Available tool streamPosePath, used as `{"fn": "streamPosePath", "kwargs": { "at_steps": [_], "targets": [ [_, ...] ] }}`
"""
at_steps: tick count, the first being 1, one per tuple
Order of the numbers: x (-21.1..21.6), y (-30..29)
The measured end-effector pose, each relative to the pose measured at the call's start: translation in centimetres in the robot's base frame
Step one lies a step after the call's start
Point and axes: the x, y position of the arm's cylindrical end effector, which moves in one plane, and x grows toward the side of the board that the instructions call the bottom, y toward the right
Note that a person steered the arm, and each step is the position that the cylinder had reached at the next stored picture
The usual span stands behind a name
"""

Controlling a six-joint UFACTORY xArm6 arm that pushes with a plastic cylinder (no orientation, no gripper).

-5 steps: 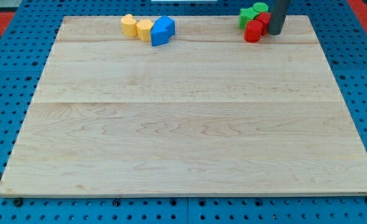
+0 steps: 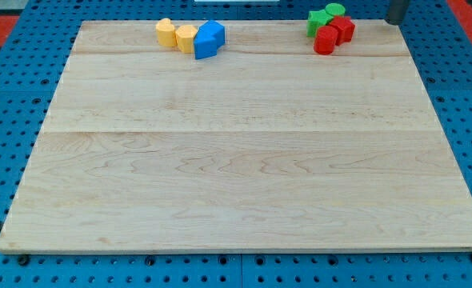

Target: Move red blocks at the center

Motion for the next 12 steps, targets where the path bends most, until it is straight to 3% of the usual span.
{"fn": "streamPosePath", "kwargs": {
  "at_steps": [2,4,5,6,7,9,10,11,12],
  "targets": [
    [2.3,-11.9],
    [11.4,-15.9],
    [11.0,-16.4],
    [7.0,-15.9],
    [7.0,-21.4],
    [10.9,-26.0],
    [4.9,-24.7],
    [4.2,-28.9],
    [6.9,-31.0]
  ]
}}
